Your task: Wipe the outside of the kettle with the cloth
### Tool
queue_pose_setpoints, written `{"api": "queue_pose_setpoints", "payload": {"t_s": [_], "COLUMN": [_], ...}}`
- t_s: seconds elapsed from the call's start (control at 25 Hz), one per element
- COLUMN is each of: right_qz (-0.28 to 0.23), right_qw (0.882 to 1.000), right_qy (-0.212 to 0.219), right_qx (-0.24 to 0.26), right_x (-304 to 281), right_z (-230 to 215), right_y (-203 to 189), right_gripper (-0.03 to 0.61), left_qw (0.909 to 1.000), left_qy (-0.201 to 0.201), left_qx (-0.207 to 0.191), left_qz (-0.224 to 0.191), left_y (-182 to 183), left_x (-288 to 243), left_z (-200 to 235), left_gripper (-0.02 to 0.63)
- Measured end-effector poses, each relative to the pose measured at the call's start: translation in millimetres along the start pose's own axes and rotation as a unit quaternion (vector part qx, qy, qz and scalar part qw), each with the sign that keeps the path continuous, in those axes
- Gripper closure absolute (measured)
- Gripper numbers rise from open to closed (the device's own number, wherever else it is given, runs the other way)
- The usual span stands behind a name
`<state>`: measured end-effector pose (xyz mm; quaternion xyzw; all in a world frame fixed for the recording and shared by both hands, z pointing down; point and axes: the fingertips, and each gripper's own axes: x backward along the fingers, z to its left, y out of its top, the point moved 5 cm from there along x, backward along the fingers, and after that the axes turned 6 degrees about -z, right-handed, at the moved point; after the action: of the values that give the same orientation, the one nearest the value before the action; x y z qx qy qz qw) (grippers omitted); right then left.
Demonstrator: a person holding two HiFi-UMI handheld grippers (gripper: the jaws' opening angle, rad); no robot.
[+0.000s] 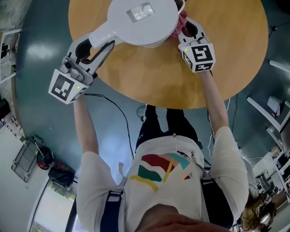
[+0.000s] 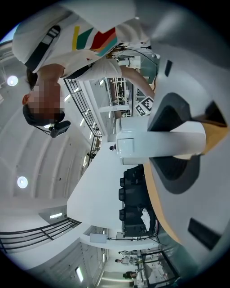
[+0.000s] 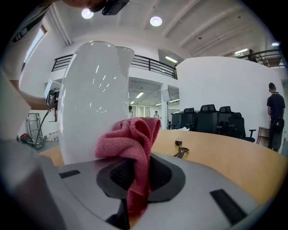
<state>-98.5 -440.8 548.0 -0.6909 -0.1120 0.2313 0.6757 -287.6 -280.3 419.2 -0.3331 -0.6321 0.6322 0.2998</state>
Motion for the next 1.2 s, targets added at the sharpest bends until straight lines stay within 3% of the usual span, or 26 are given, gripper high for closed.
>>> {"api": "queue_pose_setpoints", "payload": {"t_s": [0.24,0.44,0.64,0.92,1.2], "right_qz": [0.000,0.013,0.011,-0.013,-0.022], "right_qw": [1.000,0.998,0.994,0.993,0.990], "right_qy": [-0.007,-0.054,-0.078,-0.095,-0.116], "right_qx": [-0.010,-0.032,-0.070,-0.072,-0.080], "right_x": [-5,6,42,119,177], "right_z": [-1,8,27,75,118], "right_y": [4,8,22,16,55], "right_gripper": [0.532,0.532,0.532,0.532,0.532], "left_qw": [1.0000,0.9995,0.9976,0.9955,0.9939], "left_qy": [0.006,0.024,0.061,0.087,0.097], "left_qx": [-0.006,-0.006,0.003,0.006,0.023], "left_qz": [0.004,0.020,0.031,0.038,0.046], "left_y": [2,2,7,-24,2], "left_x": [1,11,19,32,48], "left_z": [8,8,-23,-101,-151], "left_gripper": [0.425,0.426,0.428,0.431,0.430]}}
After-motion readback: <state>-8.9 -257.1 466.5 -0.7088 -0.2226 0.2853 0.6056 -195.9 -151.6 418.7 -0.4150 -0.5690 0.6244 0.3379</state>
